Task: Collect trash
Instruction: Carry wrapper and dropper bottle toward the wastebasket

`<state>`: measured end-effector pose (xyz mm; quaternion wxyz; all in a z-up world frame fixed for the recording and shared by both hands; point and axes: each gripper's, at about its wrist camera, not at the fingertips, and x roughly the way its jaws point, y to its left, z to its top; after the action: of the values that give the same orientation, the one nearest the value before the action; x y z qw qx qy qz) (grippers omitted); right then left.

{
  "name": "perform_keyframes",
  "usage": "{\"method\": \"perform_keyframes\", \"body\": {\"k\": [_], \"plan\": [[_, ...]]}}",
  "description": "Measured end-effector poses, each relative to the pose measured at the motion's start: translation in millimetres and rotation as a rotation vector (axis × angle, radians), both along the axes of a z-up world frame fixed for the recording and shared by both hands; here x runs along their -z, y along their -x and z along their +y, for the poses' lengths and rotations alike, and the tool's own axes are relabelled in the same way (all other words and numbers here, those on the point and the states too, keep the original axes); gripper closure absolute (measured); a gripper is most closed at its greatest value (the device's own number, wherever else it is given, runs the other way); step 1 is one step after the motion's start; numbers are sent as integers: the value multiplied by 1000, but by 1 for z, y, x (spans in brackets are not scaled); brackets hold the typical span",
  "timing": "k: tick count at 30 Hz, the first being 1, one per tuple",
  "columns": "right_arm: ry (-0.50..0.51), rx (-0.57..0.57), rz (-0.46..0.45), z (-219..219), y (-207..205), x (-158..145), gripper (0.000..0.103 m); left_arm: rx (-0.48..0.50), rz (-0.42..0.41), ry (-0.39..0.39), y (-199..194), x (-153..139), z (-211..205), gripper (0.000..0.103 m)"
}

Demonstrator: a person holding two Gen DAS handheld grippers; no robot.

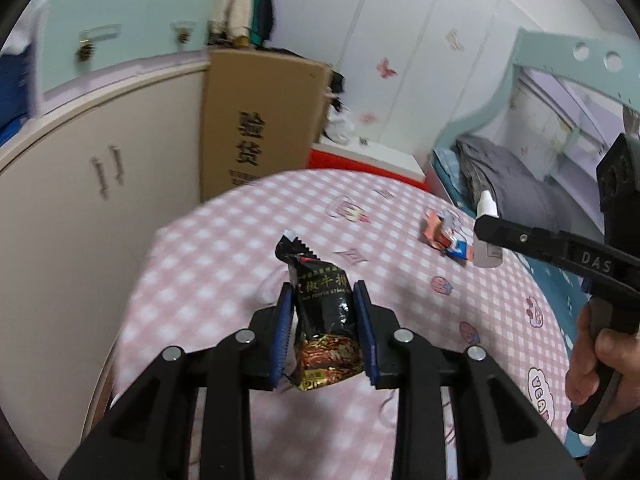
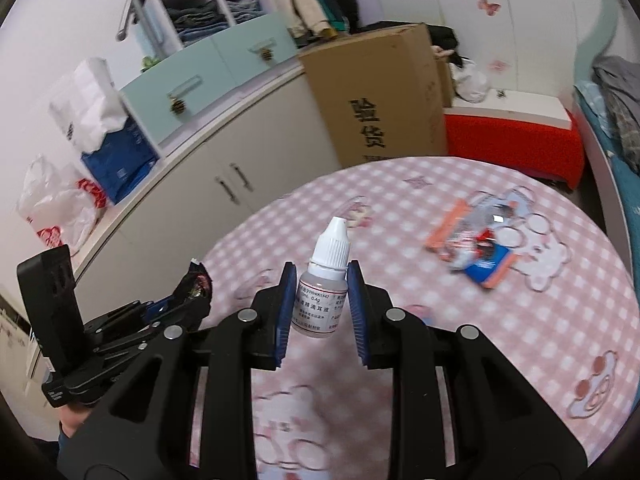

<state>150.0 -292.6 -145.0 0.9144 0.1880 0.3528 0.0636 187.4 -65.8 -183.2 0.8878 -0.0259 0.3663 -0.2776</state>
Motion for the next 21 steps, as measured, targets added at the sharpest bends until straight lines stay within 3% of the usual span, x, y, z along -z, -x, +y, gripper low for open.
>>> {"method": "perform_keyframes", "body": {"k": [13,21], "plan": [[13,-188,-37,123,-33,-20,77,-243,-64,52,26,-23,144,74],[8,-320,-16,208,-57,-13,77,-403,-36,45,33,-3,227,74]]}}
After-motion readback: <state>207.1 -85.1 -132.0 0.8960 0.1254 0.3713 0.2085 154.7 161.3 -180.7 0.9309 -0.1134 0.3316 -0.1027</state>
